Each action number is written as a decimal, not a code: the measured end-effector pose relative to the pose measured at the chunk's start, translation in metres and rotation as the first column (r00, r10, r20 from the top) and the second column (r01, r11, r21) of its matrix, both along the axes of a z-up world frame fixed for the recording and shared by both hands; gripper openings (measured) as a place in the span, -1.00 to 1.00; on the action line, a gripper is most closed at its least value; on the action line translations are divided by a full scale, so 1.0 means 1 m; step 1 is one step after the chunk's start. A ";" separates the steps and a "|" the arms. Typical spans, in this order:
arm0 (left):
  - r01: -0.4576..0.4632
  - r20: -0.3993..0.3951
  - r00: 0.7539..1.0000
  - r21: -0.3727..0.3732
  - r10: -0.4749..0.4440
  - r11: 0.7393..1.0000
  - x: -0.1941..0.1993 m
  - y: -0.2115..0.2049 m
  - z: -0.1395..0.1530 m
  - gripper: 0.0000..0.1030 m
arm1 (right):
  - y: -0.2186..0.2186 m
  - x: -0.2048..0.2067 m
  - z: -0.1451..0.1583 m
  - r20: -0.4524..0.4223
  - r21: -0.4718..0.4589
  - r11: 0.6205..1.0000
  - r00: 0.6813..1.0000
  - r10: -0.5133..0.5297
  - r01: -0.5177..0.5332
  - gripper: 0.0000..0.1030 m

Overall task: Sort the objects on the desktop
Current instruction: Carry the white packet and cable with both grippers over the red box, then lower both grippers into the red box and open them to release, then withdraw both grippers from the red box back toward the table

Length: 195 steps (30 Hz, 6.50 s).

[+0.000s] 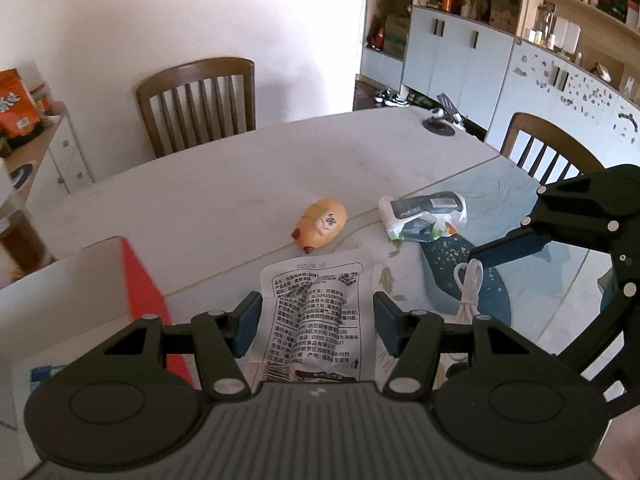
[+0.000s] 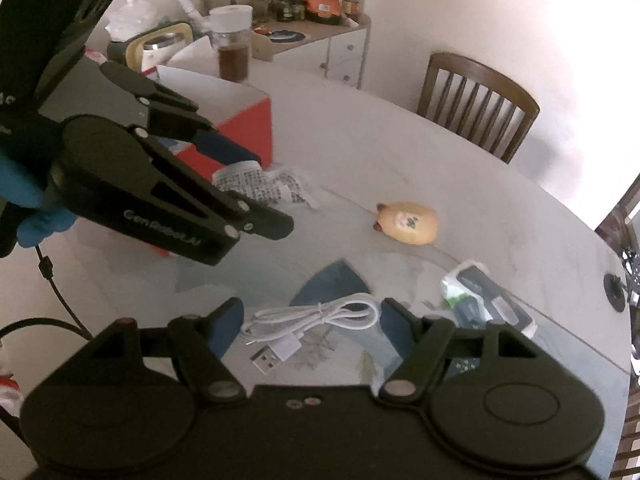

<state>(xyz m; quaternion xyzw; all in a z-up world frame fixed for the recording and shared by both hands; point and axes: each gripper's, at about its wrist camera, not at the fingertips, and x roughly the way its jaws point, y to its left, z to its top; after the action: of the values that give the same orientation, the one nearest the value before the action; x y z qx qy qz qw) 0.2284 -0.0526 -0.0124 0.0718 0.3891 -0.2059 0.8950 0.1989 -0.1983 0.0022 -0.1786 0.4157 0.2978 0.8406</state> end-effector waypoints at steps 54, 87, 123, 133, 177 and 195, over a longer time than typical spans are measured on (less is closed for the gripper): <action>-0.263 0.066 0.964 0.073 0.259 0.962 -0.008 0.233 0.037 0.15 | 0.217 0.024 0.036 0.082 -0.018 0.974 0.971 0.225 -0.224 0.44; -0.257 -0.114 0.952 0.218 0.286 0.942 0.088 0.242 -0.058 0.15 | 0.266 0.086 -0.038 -0.007 -0.086 0.982 0.986 0.166 -0.166 0.44; -0.186 -0.238 0.937 0.284 0.257 0.941 0.102 0.232 -0.094 0.17 | 0.268 0.094 -0.062 -0.056 -0.107 0.978 0.983 0.174 -0.179 0.48; -0.219 -0.190 0.942 0.275 0.276 0.936 0.093 0.232 -0.086 0.63 | 0.261 0.092 -0.058 -0.060 -0.100 0.979 0.983 0.174 -0.179 0.54; -0.238 -0.078 0.963 0.198 0.257 0.951 0.034 0.189 -0.009 0.98 | 0.181 0.043 0.004 0.046 -0.011 0.991 0.990 0.134 -0.134 0.58; -0.113 -0.028 0.993 0.140 0.118 0.984 0.007 0.079 0.028 0.97 | 0.062 0.025 0.018 0.056 0.013 0.998 0.997 0.060 -0.061 0.58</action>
<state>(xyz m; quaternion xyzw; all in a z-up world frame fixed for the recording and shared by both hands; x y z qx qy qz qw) 0.2356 0.0263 0.0151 0.1070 0.4220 -0.1273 0.8912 0.2238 -0.1364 0.0205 -0.1932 0.3845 0.3212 0.8436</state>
